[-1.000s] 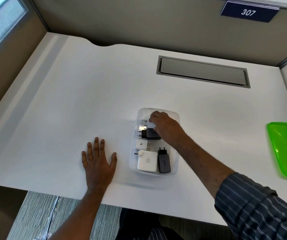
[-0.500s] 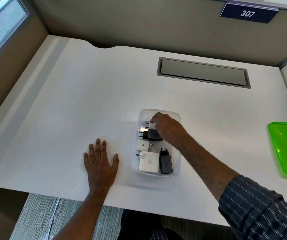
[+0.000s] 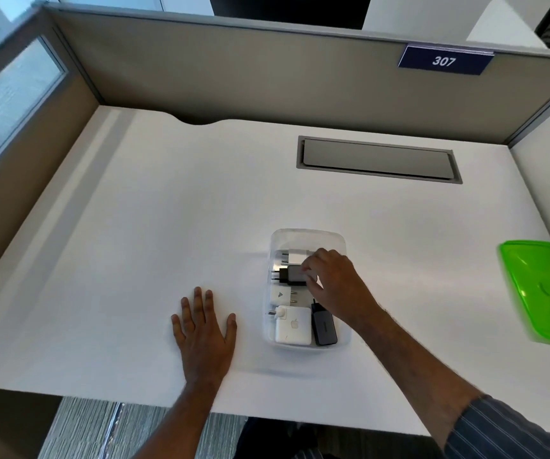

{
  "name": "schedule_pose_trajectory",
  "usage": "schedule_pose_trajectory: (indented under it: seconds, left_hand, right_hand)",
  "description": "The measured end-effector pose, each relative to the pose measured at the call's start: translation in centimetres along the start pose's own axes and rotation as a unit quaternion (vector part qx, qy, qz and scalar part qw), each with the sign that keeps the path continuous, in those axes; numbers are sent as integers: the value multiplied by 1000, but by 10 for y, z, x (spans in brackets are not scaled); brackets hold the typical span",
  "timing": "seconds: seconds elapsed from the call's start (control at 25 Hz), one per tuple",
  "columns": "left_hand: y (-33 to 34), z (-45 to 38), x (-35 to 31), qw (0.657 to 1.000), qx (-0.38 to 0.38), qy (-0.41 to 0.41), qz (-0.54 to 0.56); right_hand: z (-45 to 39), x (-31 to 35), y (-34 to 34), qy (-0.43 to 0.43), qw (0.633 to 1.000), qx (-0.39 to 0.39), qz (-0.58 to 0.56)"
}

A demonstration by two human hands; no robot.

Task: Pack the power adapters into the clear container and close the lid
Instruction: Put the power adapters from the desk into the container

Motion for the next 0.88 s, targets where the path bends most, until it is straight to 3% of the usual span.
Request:
schedule_pose_trajectory:
  seconds: [0.24, 0.6, 0.88]
  left_hand:
    - [-7, -8, 6, 999, 44, -6, 29]
    - [-35, -67, -3, 989, 94, 96, 63]
    - [-63, -117, -74, 979, 43, 159, 120]
  right_hand:
    - [14, 5, -6, 67, 998, -17, -10]
    - [32, -9, -6, 182, 981, -65, 2]
    - [66, -39, -11, 265, 962, -65, 1]
Point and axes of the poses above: each hand's wrist, its own z-axis away from the middle knuckle, its own y-axis out of the palm, x = y × z, the point moved 1 cm from there along -z, towards the middle knuckle, and after that the axes turned 5 degrees about z, right-handed, at the moved point
